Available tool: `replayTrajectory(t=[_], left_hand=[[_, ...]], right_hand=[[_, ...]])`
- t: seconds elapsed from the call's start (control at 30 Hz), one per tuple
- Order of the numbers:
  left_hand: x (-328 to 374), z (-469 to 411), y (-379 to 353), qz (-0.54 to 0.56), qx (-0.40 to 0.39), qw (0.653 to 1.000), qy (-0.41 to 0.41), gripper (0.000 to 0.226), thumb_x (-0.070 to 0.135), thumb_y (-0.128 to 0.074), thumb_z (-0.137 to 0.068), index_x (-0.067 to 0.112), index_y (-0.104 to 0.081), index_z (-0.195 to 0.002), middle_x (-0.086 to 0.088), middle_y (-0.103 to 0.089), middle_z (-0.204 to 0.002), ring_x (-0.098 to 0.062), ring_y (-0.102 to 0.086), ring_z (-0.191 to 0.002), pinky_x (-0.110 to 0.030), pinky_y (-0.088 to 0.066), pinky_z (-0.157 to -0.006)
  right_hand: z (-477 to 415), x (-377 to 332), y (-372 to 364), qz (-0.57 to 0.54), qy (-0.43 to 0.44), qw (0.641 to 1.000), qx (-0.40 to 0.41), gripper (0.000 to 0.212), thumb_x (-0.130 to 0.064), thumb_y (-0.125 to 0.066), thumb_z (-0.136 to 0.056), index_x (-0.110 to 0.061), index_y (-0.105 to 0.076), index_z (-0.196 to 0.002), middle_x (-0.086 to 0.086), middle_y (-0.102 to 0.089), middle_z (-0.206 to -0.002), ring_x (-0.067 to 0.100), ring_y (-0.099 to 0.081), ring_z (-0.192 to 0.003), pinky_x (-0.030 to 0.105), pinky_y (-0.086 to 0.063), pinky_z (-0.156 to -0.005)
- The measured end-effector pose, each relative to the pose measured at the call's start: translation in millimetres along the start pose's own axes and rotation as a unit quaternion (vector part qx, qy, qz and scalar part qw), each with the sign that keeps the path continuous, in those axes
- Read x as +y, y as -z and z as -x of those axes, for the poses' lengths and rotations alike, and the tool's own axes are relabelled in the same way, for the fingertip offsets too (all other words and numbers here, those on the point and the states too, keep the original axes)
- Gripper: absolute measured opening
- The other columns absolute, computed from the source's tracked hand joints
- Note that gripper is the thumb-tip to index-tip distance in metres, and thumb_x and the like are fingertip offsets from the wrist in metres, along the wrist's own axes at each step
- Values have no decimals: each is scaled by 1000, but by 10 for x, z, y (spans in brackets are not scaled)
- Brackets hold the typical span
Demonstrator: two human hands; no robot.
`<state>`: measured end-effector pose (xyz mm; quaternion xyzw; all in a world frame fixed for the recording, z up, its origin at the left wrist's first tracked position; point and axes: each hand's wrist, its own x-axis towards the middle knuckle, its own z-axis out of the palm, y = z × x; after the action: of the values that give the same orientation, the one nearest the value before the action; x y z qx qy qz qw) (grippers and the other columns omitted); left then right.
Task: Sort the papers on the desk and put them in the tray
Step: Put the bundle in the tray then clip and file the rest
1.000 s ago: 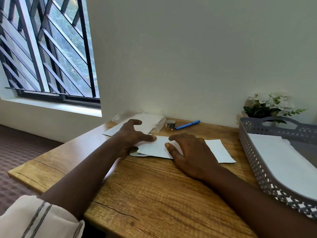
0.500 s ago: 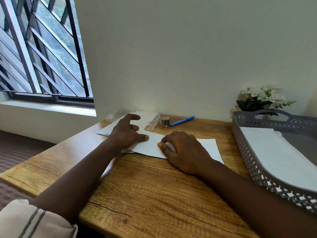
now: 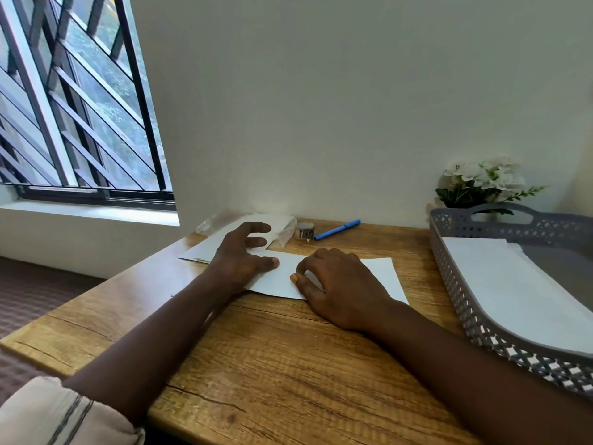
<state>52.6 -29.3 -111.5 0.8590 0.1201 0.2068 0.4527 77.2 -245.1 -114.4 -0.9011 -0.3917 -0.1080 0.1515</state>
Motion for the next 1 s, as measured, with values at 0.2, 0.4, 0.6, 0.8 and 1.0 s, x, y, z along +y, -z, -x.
replayTrajectory(t=[0.2,0.4,0.6,0.8,1.0], left_hand=[[39,24,119,-205,113,967,-104,40,50,-76,-86,34,-65,-120,11,-65,-120,-12,-60,-110,-36,-49,-93],[-50,30,274,-235,148,961,-3,37,47,-74,-87,27,-67,-117,1,-69,-118,-24,-66,-110,-38,-50,-94],[72,41,313,189,141,962,140,35,12,-73,-90,18,-63,-123,-11,-71,-104,-27,-73,-94,-46,-61,-90],[57,82,273,100,45,986,127,39,-8,-74,-84,16,-67,-114,-13,-73,-96,-36,-76,-88,-57,-61,-91],[-11,46,276,-252,50,966,17,24,28,-82,-79,31,-70,-99,10,-70,-97,-16,-66,-95,-29,-51,-76]], right_hand=[[6,11,5,9,-10,1000,-3,45,-55,-42,-102,-29,-58,-135,-4,-59,-133,17,-50,-123,39,-40,-106],[-9,35,-20,16,-16,1000,-5,45,-53,-43,-101,-29,-56,-137,-3,-56,-137,19,-48,-127,42,-39,-109],[-7,27,-13,15,-17,1000,-11,49,-56,-40,-101,-30,-54,-140,-3,-54,-139,19,-46,-129,42,-37,-110],[-12,32,-11,14,-19,1000,-17,49,-56,-42,-101,-31,-52,-142,-3,-52,-143,19,-44,-132,42,-36,-112],[-18,43,-20,14,-19,1000,-16,48,-55,-43,-101,-31,-52,-142,-4,-52,-143,19,-44,-132,42,-36,-112]])
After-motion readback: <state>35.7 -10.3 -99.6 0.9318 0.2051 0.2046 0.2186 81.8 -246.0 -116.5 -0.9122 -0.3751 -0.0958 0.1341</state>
